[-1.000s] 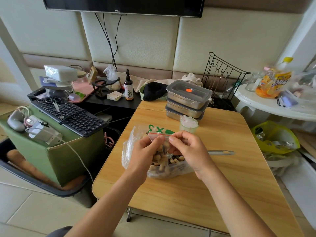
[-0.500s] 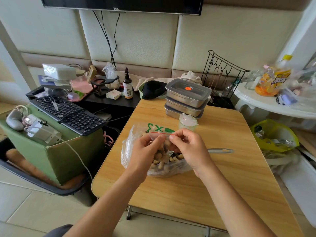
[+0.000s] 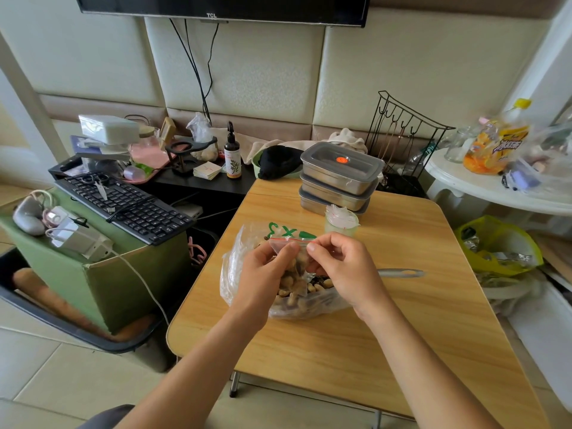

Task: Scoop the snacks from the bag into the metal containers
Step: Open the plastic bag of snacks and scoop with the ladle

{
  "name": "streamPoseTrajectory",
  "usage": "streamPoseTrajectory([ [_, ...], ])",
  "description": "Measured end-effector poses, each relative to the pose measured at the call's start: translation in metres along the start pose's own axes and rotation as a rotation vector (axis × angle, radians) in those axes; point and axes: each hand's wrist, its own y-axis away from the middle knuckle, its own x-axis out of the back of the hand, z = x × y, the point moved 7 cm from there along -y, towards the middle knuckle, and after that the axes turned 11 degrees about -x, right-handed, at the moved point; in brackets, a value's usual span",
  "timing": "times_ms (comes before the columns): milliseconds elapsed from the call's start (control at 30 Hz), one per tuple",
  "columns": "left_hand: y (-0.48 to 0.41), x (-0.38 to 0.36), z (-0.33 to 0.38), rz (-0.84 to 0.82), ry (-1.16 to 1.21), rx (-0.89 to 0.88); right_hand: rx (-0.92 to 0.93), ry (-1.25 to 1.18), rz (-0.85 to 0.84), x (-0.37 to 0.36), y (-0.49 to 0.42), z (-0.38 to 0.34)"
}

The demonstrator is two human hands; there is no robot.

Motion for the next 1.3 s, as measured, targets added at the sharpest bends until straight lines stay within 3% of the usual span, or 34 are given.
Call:
streamPoseTrajectory([
  [700, -0.0002, -0.0035, -0.0016, -0.004, -0.023, -0.033, 0.066, 0.095, 0.109, -0.0009, 0.0010, -0.0034],
  [1133, -0.0018, -0.0046, -0.0067, -0.027, 0.086, 0.013, 0.130, 0.094, 0.049, -0.0035, 0.0052, -0.0096],
  [1300, -0.0026, -0.0048, -0.0054, -0.037, 0.099, 0.020, 0.062, 0.062, -0.009, -0.0058, 0.0023, -0.0025],
])
